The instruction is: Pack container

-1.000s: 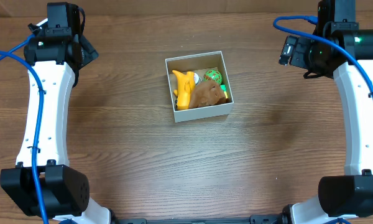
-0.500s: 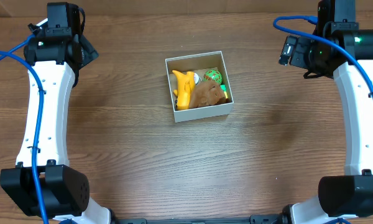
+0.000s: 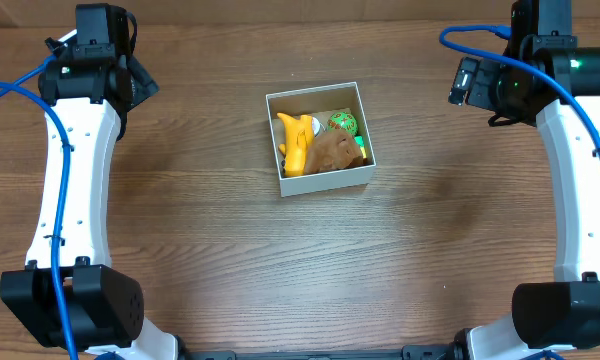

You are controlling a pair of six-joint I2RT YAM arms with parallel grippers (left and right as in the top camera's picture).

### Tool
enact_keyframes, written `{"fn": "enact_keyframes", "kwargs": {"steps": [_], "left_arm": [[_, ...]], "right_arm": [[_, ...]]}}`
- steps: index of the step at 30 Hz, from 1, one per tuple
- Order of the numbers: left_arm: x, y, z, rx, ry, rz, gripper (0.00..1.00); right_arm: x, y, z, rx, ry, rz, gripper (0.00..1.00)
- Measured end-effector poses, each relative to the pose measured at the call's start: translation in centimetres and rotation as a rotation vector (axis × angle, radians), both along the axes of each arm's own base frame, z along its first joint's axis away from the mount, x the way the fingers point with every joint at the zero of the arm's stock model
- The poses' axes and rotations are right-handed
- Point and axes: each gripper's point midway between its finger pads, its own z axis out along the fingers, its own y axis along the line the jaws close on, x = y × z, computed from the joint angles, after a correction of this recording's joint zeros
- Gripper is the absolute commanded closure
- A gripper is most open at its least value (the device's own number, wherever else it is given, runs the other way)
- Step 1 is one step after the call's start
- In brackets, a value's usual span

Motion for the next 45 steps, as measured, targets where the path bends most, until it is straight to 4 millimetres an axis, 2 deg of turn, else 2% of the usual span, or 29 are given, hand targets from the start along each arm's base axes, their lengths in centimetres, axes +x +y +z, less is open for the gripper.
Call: {"fn": "enact_keyframes", "kwargs": {"steps": [31,36,38,40,42,43,45], "left_arm": [[0.0,0.0,0.0,0.000,0.000,0.000,0.00],[0.0,0.0,0.0,0.000,0.000,0.000,0.00],[0.0,0.0,0.0,0.000,0.000,0.000,0.00],[0.0,0.0,0.0,-0.001,0.001,0.000,0.00],[0.0,0.0,0.0,0.000,0.002,0.000,0.00],[0.0,0.0,0.0,0.000,0.002,0.000,0.00],[-0.1,0.0,0.0,-0.001,0.002,0.000,0.00]], "right_arm": [[0.0,0.0,0.0,0.000,0.000,0.000,0.00],[1.5,-0.2,0.9,-0.002,-0.074,-0.004,0.00],[2.9,-0.2,2.6,0.008,-0.171,-0.001,0.00],[3.9,0.1,6.2,0.014,-0.331,0.024,0.00],[3.4,0.9,11.5,0.014,-0.515,0.070,0.00],[2.5,1.5,15.2,0.005,-0.650,0.105,0.00],[-1.0,3.0,21.7,-0.017,-0.886,0.172,0.00]]}}
